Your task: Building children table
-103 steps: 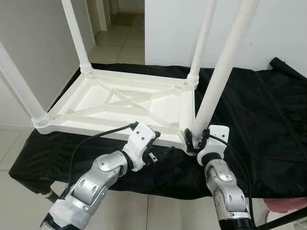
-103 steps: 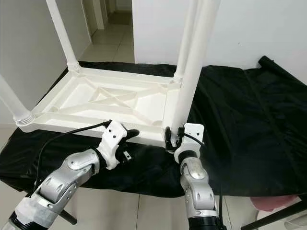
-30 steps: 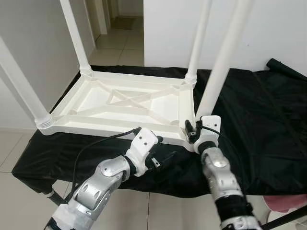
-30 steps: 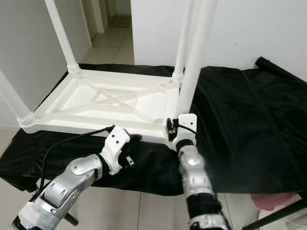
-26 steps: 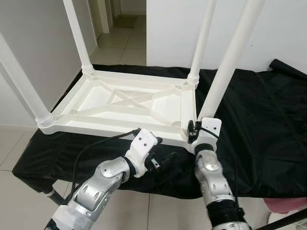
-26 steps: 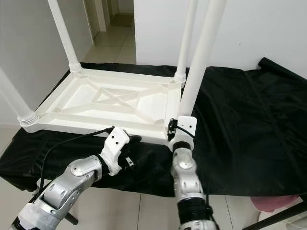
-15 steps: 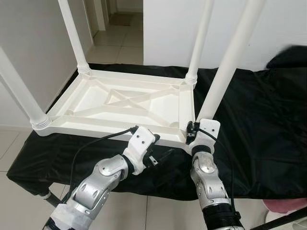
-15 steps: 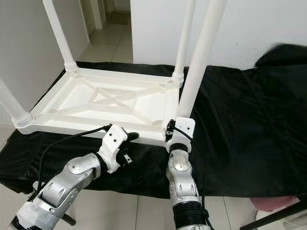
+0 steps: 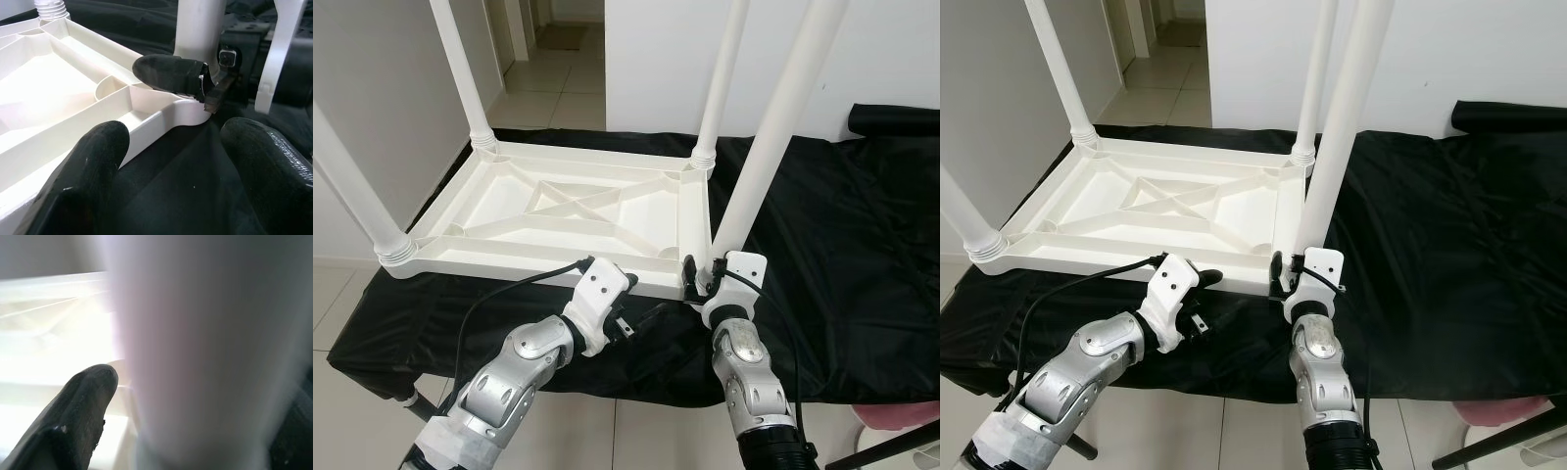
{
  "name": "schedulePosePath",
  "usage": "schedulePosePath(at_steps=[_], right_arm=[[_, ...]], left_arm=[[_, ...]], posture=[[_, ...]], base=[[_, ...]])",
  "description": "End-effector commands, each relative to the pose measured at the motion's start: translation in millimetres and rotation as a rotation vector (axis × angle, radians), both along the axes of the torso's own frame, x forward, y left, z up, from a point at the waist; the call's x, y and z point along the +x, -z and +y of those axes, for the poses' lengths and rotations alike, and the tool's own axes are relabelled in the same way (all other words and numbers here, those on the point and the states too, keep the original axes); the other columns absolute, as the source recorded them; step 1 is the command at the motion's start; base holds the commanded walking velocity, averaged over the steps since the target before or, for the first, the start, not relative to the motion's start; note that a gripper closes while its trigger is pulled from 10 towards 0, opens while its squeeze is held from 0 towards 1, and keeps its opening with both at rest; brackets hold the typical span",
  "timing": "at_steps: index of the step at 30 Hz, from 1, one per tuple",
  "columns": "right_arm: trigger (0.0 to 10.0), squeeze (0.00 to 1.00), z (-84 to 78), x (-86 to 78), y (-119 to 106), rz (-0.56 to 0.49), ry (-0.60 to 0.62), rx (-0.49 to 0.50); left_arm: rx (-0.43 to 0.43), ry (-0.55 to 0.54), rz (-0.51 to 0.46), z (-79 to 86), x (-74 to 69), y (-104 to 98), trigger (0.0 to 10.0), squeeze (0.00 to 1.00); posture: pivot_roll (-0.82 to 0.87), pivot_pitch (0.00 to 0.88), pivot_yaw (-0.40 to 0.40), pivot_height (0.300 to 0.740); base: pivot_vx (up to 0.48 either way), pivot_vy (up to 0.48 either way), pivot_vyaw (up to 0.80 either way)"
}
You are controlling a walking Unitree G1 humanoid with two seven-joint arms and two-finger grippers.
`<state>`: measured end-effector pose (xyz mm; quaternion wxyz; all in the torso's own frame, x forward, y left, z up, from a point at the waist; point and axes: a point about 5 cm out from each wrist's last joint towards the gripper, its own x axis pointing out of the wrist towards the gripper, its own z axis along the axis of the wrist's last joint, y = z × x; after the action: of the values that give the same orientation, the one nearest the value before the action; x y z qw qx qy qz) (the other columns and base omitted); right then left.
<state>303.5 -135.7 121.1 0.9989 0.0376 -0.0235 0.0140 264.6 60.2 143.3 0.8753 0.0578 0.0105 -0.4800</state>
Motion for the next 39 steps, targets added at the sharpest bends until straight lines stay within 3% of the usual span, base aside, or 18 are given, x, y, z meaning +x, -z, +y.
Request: schedulePosePath(at_steps=[1,4,5,6,7,8,14,17,29,30,39], right_arm=[[10.0,1.00,-3.5,-0.2,-3.5,-0.014,-0.077,0.012],[10.0,1.00,-10.6,0.5,-7.5,-0.029,-0.151,0.000],[10.0,0.24,-11.4,0.1,-8.6,-0.034,-0.224,-0.002],[10.0,0.24,-11.4,0.1,-8.6,-0.034,-0.224,-0.002],[10.0,0.00,-11.5,-1.0,-9.4,-0.042,-0.308,-0.015],[10.0,0.00,-10.4,-2.8,-10.5,-0.053,-0.416,-0.061],[10.0,0.00,-10.4,-2.8,-10.5,-0.053,-0.416,-0.061],[10.0,0.00,-15.6,0.8,-12.9,-0.050,-0.553,-0.136],[10.0,0.00,-28.8,15.8,-15.3,-0.027,-0.620,-0.237],[0.0,0.00,-31.1,18.4,-12.2,-0.009,-0.625,-0.247],[0.0,0.00,-33.0,17.5,-5.1,0.024,-0.629,-0.233]], left_arm=[[0.020,0.055,-0.001,1.1,-1.2,0.6,10.0,0.00],[0.020,0.057,0.000,1.2,-1.6,0.5,10.0,0.00],[0.021,0.057,0.002,1.4,-2.0,1.3,10.0,0.00],[0.021,0.057,0.002,1.4,-2.0,1.3,10.0,0.00],[0.022,0.056,0.003,1.5,-1.9,1.9,10.0,0.00],[0.022,0.054,-0.002,1.3,-0.8,1.1,10.0,0.00],[0.022,0.054,-0.002,1.3,-0.8,1.1,10.0,0.00],[0.018,0.044,-0.014,1.5,4.3,-2.3,10.0,0.00],[0.019,0.049,-0.014,0.5,3.8,-2.6,10.0,0.00],[0.017,0.050,-0.009,-0.3,2.2,-2.1,10.0,0.00],[0.010,0.038,-0.001,0.6,0.9,-2.0,10.0,0.00]], posture=[[-0.02,0.000,0.041,0.740],[-0.02,0.000,0.040,0.740],[-0.02,0.000,0.040,0.740],[-0.02,0.000,0.040,0.740],[-0.02,0.000,0.040,0.740],[-0.02,0.000,0.042,0.740],[-0.02,0.000,0.042,0.740],[-0.02,0.000,0.045,0.740],[-0.01,0.000,0.044,0.740],[0.00,0.000,0.040,0.740],[0.01,0.000,0.040,0.740]], base=[[0.000,0.000,0.00],[0.000,0.000,0.00],[0.000,0.000,0.00],[0.000,0.000,0.00],[0.000,0.000,0.00],[0.000,0.000,0.00],[0.000,0.000,0.00],[0.000,0.000,0.00],[0.000,0.000,0.00],[0.000,0.000,0.00],[0.000,0.000,0.00]])
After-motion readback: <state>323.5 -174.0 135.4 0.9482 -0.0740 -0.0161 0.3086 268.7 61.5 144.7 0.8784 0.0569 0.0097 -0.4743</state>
